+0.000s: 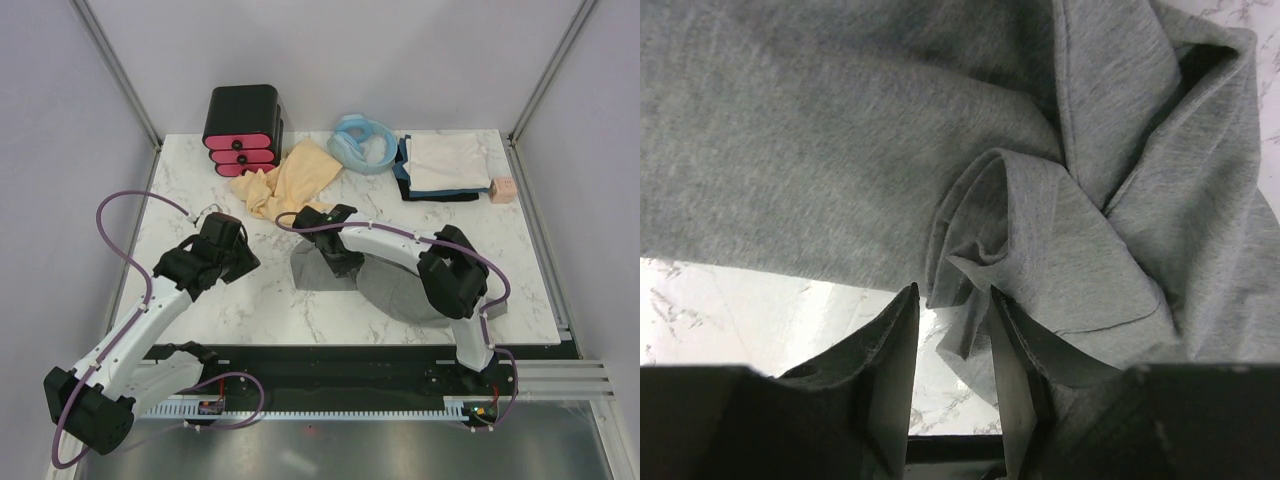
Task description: Fold and stack the t-shirts
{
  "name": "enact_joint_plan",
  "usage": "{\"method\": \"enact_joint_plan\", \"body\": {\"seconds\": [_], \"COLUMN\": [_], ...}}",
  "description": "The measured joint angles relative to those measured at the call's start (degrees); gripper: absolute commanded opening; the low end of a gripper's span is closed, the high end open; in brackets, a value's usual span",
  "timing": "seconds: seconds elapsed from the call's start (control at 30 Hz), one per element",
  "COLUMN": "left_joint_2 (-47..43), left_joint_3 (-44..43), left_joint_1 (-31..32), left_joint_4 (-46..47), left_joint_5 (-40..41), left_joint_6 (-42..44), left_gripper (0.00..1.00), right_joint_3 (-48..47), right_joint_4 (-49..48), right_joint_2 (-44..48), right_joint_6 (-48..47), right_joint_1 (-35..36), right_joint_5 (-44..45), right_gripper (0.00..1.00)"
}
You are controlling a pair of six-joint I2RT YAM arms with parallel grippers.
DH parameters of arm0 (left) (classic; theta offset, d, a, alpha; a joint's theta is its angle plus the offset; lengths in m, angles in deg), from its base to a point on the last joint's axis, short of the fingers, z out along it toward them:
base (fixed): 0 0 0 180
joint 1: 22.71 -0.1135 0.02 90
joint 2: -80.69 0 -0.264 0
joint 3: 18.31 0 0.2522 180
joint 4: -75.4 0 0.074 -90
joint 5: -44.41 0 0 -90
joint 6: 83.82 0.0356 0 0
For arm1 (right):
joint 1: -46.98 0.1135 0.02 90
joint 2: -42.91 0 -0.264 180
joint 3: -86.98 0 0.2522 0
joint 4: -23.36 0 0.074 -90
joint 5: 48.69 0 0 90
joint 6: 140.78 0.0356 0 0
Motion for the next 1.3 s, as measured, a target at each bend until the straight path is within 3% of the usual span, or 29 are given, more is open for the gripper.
{"method": "enact_joint_plan", "body": {"seconds": [0.83, 1.3], "left_joint_2": [0.6, 0.7], "left_joint_3": [0.1, 0.1], "left_joint_1": [0.0, 0.0], "left_joint_4": [0.3, 0.4], "left_joint_5": [-0.1, -0.5], "left_joint_6": [0.0, 0.0], "left_gripper": [0.48, 0.48], "right_joint_3": [-0.7, 1.0], "right_joint_4": [3.6, 3.0], "right_joint_2": [3.7, 3.5], "right_joint_6": [1.4, 1.6], "right_joint_1": [0.3, 0.3], "right_joint_5": [9.9, 9.0], "right_gripper": [0.41, 0.43]}}
